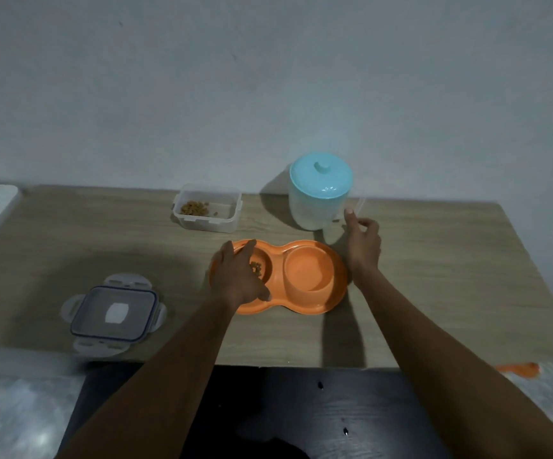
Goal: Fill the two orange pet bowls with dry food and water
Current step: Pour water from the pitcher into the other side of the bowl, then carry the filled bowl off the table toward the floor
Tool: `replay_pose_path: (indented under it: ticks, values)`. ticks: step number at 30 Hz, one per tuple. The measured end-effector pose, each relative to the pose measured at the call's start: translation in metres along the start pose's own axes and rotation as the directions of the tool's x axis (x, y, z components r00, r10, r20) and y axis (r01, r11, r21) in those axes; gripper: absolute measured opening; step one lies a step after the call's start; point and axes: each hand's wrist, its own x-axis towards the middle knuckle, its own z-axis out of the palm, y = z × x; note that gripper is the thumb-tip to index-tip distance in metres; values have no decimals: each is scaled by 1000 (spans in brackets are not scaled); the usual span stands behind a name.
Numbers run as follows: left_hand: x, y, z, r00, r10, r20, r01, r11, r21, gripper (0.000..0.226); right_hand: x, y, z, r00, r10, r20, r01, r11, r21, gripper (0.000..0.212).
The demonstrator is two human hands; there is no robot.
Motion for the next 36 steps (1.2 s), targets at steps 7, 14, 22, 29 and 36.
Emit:
replay_pose_path:
  ticks: [7,14,22,29,36]
  values:
    - [-16,-37,3,950,-159,-267,31,902,-430,61,-61,68,-9,998,-37,58,48,977,-206,68]
    - [-41,-43,-15,955,-208,-213,88,880,-467,36,-82,59,-10,996,84,42,-76,984,-160,35]
    - [-40,-58,-21,975,-201,-93,111,808,-578,61,-91,58,-11,986,164,31,-159,979,-129,44]
    - [-45,-67,-22,979,-192,-61,98,719,-688,60,-105,62,-17,987,159,24,-158,987,-41,45]
    - [-56,-56,-24,972,-188,-138,27,678,-735,50,-116,58,-33,990,140,-22,-138,989,61,54]
